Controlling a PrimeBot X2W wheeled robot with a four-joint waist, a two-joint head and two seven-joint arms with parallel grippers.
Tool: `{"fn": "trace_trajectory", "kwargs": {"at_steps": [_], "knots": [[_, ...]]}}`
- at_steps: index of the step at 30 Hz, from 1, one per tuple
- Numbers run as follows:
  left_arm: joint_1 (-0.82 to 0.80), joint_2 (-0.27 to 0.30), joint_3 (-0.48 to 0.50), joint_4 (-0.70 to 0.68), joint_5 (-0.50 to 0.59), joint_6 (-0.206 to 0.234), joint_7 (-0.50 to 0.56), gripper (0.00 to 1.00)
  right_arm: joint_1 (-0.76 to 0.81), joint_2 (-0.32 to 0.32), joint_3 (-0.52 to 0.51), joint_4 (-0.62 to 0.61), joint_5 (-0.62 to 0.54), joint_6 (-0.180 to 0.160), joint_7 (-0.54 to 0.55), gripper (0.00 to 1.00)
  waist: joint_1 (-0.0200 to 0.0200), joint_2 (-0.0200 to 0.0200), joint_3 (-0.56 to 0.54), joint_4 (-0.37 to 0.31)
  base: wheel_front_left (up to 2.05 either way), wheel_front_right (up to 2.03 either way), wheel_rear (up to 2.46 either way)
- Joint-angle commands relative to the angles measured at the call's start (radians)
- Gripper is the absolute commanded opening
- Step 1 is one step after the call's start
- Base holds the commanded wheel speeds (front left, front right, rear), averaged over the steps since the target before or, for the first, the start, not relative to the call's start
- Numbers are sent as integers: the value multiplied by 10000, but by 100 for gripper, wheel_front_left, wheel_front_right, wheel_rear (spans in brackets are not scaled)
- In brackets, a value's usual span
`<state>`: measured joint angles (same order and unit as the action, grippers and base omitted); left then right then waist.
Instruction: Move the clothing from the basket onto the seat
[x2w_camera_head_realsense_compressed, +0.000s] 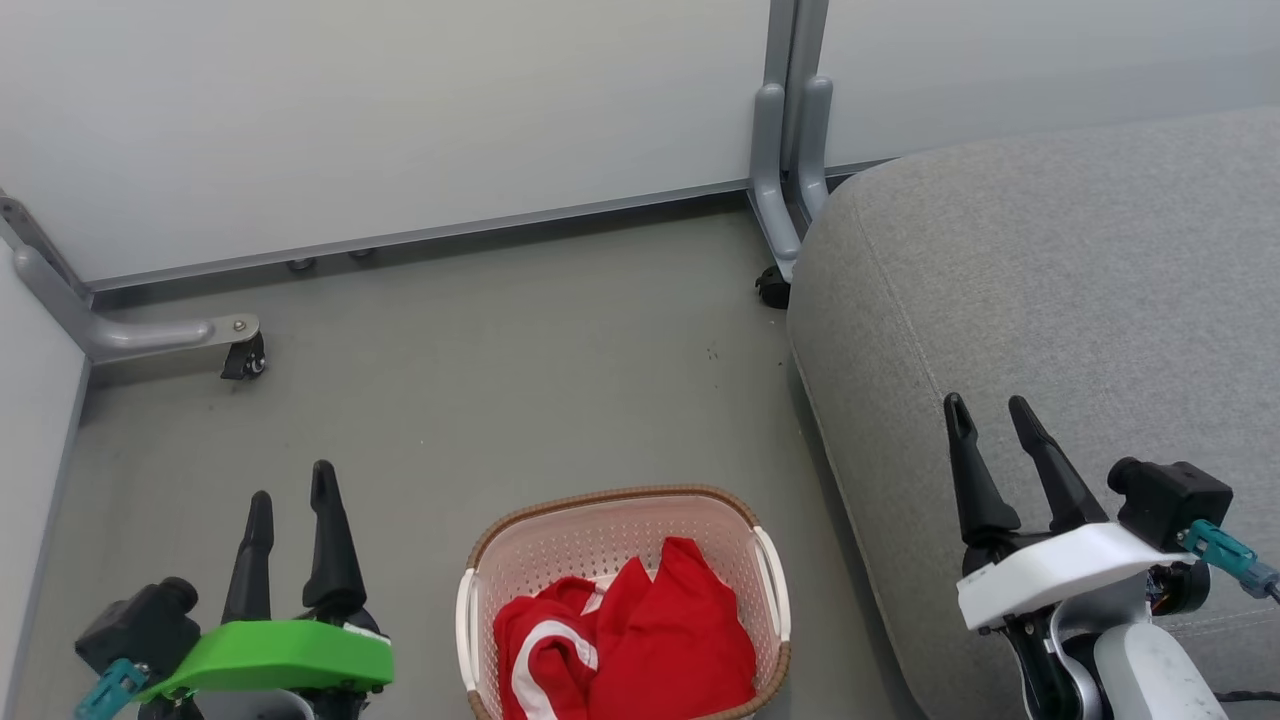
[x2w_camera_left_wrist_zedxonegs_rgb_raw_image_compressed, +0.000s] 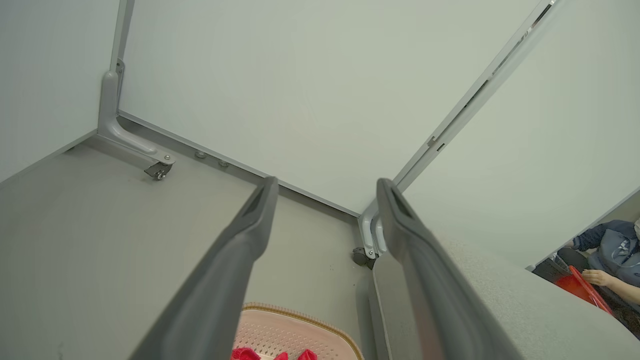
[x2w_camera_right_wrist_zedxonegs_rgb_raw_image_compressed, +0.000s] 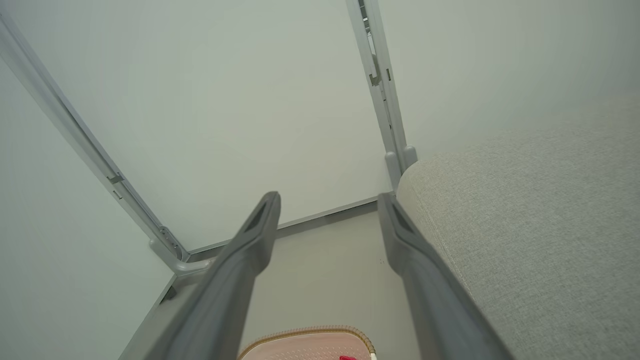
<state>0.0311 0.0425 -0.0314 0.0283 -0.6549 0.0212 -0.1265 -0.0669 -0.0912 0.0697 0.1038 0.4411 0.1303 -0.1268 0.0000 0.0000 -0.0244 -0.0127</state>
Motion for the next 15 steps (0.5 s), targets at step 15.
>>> {"fn": "trace_trajectory", "kwargs": {"at_steps": [15], "knots": [[117, 179, -1460, 739, 2815, 1237, -472, 100, -51, -57, 301, 258, -2172, 4, -473, 100, 0, 0, -92, -55, 0, 0, 0]]}}
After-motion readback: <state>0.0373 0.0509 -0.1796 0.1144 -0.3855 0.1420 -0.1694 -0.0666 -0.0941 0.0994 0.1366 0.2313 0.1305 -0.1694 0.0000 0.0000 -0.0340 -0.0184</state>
